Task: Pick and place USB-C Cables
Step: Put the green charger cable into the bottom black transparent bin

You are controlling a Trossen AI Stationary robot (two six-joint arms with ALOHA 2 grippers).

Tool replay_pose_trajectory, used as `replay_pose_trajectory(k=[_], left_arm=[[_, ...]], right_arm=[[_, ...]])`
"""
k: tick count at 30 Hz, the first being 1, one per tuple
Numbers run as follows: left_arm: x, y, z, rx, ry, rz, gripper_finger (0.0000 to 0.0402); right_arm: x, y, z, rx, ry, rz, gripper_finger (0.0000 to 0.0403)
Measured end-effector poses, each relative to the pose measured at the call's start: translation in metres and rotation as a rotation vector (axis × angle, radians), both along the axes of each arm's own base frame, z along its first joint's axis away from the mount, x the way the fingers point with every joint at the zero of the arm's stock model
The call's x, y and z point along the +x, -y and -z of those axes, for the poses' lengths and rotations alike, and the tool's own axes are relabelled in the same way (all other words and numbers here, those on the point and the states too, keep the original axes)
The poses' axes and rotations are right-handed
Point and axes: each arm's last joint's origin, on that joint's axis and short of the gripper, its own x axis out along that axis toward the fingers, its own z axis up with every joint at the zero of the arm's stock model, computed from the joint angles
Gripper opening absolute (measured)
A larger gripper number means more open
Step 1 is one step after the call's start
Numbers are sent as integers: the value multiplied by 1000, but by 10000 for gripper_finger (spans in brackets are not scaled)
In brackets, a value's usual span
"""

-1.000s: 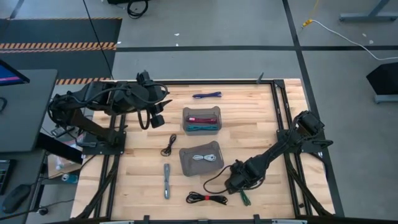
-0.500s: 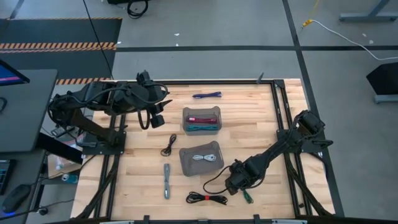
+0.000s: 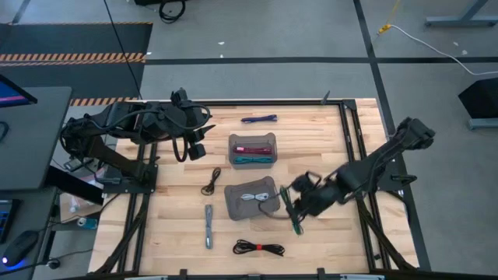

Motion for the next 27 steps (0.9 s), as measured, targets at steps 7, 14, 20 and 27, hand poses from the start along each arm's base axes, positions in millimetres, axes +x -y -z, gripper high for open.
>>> replay_pose_trajectory(k=[7, 14, 20, 27], left_arm=[[-1, 0, 1, -1, -8, -1, 133], [-1, 0, 1, 1, -17, -1, 133], [-3, 0, 3, 3, -42, -2, 133], [-3, 0, 3, 3, -46, -2, 133]], right_arm=[[8, 53, -75, -223, 108, -180, 12], [36, 101, -90, -286, -23, -443, 12], [75, 123, -67, -199, -57, -706, 12], [116, 123, -37, -121, -18, -964, 12]])
